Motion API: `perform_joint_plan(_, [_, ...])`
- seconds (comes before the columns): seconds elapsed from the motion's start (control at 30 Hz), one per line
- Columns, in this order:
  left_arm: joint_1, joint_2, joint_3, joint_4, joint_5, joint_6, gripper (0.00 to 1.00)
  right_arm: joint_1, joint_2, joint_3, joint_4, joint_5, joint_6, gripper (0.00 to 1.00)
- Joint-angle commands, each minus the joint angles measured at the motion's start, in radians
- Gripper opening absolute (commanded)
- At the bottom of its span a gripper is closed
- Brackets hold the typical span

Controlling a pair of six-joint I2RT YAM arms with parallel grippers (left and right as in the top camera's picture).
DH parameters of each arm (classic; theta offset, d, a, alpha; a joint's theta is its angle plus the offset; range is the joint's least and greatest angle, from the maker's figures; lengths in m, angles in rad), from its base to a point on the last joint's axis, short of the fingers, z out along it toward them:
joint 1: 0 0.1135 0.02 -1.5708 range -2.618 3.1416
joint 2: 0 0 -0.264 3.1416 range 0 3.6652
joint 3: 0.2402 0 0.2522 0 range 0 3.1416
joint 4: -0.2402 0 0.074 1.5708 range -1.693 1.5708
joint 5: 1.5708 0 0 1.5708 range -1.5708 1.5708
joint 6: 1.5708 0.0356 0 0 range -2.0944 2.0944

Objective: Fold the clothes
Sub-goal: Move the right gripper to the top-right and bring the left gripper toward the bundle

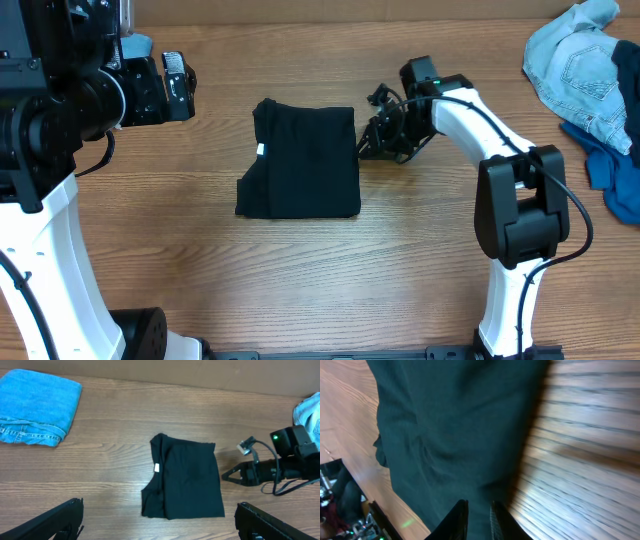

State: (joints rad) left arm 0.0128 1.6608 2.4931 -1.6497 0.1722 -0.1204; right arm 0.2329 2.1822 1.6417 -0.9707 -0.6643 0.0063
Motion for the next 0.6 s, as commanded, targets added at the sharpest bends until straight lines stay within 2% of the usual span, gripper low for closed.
perform_joint_plan(0.0, [-0.007, 0.002, -0.005, 0.005, 0.002, 0.019, 1.0, 0.021, -0.018, 0.039, 0.0, 0.036, -0.011, 0.18])
perform_joint_plan(0.13, [-0.008, 0.008, -0.005, 0.0, 0.005, 0.019, 1.0, 0.039, -0.019, 0.05, 0.004, 0.055, -0.011, 0.16])
perform_joint_plan(0.2, [-0.008, 0.024, -0.007, -0.012, 0.002, 0.032, 1.0, 0.039, -0.019, 0.05, 0.017, 0.057, -0.007, 0.2])
perform_joint_plan(0.3, [-0.006, 0.079, -0.03, -0.037, -0.018, 0.042, 1.0, 0.013, -0.025, 0.05, 0.05, 0.057, 0.04, 0.58])
perform_joint_plan(0.47, [0.01, 0.205, -0.082, -0.031, 0.066, 0.042, 1.0, -0.076, -0.06, 0.05, 0.053, 0.003, 0.051, 0.74])
perform_joint_plan(0.57, [0.015, 0.294, -0.083, -0.026, 0.109, 0.047, 1.0, -0.169, -0.112, 0.05, 0.031, -0.053, 0.054, 0.78])
